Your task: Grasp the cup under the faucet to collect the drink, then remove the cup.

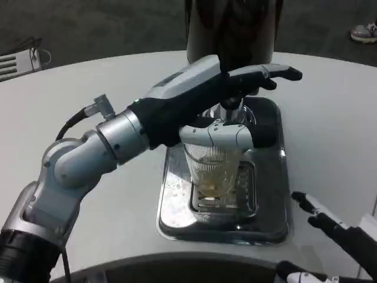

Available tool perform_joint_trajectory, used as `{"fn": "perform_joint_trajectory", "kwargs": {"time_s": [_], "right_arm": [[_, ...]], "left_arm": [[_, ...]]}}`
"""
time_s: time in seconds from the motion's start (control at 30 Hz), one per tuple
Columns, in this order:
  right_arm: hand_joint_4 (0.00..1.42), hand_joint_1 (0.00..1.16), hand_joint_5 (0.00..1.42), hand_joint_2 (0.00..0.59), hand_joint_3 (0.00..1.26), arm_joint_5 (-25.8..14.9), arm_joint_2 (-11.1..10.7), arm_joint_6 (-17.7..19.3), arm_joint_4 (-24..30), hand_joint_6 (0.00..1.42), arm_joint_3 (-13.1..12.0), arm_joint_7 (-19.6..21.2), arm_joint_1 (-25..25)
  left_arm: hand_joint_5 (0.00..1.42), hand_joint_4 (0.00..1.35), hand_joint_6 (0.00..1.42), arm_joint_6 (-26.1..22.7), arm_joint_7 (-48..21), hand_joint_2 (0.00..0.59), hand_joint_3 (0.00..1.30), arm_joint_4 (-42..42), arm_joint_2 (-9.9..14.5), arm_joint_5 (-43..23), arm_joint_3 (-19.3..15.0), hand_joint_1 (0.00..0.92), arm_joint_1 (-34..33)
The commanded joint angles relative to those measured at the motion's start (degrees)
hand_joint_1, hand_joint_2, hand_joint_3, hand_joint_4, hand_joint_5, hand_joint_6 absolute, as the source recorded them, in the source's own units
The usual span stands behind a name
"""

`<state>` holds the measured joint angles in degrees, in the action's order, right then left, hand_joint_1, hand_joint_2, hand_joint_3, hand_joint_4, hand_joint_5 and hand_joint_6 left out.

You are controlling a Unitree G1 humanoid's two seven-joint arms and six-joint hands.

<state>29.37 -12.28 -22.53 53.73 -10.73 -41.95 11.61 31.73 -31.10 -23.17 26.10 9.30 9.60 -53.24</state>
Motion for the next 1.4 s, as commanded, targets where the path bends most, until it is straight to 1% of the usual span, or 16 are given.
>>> {"fn": "perform_joint_trajectory", "kwargs": {"time_s": [0.03, 0.07, 0.1, 0.13, 0.2, 0.3, 0.33, 0.43, 0.5, 0.57, 0.7, 0.8, 0.87, 1.13, 1.4], "right_arm": [[0.00, 0.66, 0.08, 0.275, 0.00, -5.73, 3.71, 5.11, -5.00, 0.06, -0.82, 10.18, 0.63], [0.00, 0.66, 0.08, 0.274, 0.00, -6.32, 4.10, 6.69, -6.41, 0.06, -0.34, 12.49, 0.41], [0.00, 0.67, 0.09, 0.256, 0.00, -6.63, 4.38, 8.28, -7.90, 0.06, 0.38, 14.68, 0.05], [0.00, 0.68, 0.09, 0.252, 0.00, -6.67, 4.80, 10.22, -10.07, 0.06, 1.54, 17.23, -0.89], [0.00, 0.68, 0.08, 0.250, 0.00, -6.85, 4.93, 12.97, -13.31, 0.06, 3.34, 20.97, -2.28], [0.00, 0.72, 0.05, 0.235, 0.00, -6.87, 4.40, 15.49, -17.07, 0.05, 5.45, 24.37, -4.45], [0.00, 0.73, 0.04, 0.229, 0.00, -6.81, 4.19, 16.13, -18.84, 0.05, 6.32, 25.24, -5.86], [0.00, 0.75, 0.01, 0.215, 0.00, -6.97, 3.69, 17.32, -22.92, 0.02, 8.21, 26.93, -9.34], [0.00, 0.78, 0.00, 0.208, 0.00, -7.17, 3.42, 17.65, -24.81, 0.00, 9.13, 27.86, -11.11], [0.00, 0.80, 0.00, 0.202, 0.00, -7.14, 3.29, 17.53, -27.39, 0.00, 10.48, 28.71, -13.92], [0.00, 0.81, 0.00, 0.200, 0.00, -7.02, 3.26, 16.90, -30.46, 0.00, 12.39, 29.99, -17.33], [0.00, 0.81, 0.00, 0.197, 0.00, -7.01, 4.07, 16.27, -33.38, 0.00, 13.75, 31.39, -20.17], [0.00, 0.82, 0.00, 0.195, 0.00, -7.52, 4.79, 15.93, -35.21, 0.00, 14.26, 32.26, -21.74], [0.00, 0.83, 0.00, 0.195, 0.00, -9.30, 6.51, 14.45, -41.46, 0.00, 15.42, 34.61, -26.73], [0.00, 0.83, 0.00, 0.195, 0.00, -9.68, 8.01, 14.03, -48.36, 0.00, 16.22, 37.72, -32.47]], "left_arm": [[0.17, 0.09, 0.23, 0.04, -1.43, 0.050, 0.19, -0.97, 0.68, 1.61, 1.50, 0.000, 0.60], [0.17, 0.09, 0.23, -0.01, -1.45, 0.050, 0.19, -0.92, 0.71, 1.58, 1.49, 0.000, 0.62], [0.17, 0.09, 0.23, -0.06, -1.49, 0.050, 0.19, -0.84, 0.75, 1.55, 1.50, 0.000, 0.67], [0.17, 0.09, 0.23, -0.15, -1.52, 0.050, 0.20, -0.67, 0.82, 1.50, 1.47, 0.000, 0.77], [0.17, 0.09, 0.23, -0.34, -1.46, 0.050, 0.20, -0.34, 0.99, 1.52, 1.42, 0.000, 0.92], [0.17, 0.09, 0.23, -0.56, -1.44, 0.050, 0.20, 0.07, 1.23, 1.47, 1.33, 0.000, 1.09], [0.17, 0.09, 0.23, -0.61, -1.39, 0.050, 0.20, 0.25, 1.36, 1.45, 1.24, 0.000, 1.16], [0.17, 0.10, 0.23, -0.86, -1.30, 0.050, 0.20, 0.98, 1.69, 1.16, 0.89, 0.000, 1.49], [0.18, 0.10, 0.23, -1.04, -1.19, 0.050, 0.20, 1.60, 1.89, 1.00, 0.68, 0.000, 1.80], [0.18, 0.10, 0.23, -1.28, -1.14, 0.051, 0.20, 2.14, 2.04, 0.89, 0.50, 0.000, 2.04], [0.18, 0.11, 0.23, -1.70, -1.17, 0.054, 0.20, 3.00, 2.35, 0.61, 0.16, 0.000, 2.40], [0.18, 0.11, 0.23, -1.88, -1.19, 0.054, 0.21, 3.64, 2.65, 0.50, -0.04, 0.000, 2.64], [0.18, 0.11, 0.23, -2.05, -1.19, 0.054, 0.21, 3.94, 2.83, 0.47, -0.10, 0.000, 2.75], [0.19, 0.12, 0.23, -2.47, -1.49, 0.057, 0.21, 4.51, 3.48, 0.09, -0.39, 0.000, 2.85], [0.20, 0.12, 0.23, -2.44, -1.68, 0.059, 0.21, 4.13, 3.96, -0.03, -0.73, 0.000, 2.46]]}}
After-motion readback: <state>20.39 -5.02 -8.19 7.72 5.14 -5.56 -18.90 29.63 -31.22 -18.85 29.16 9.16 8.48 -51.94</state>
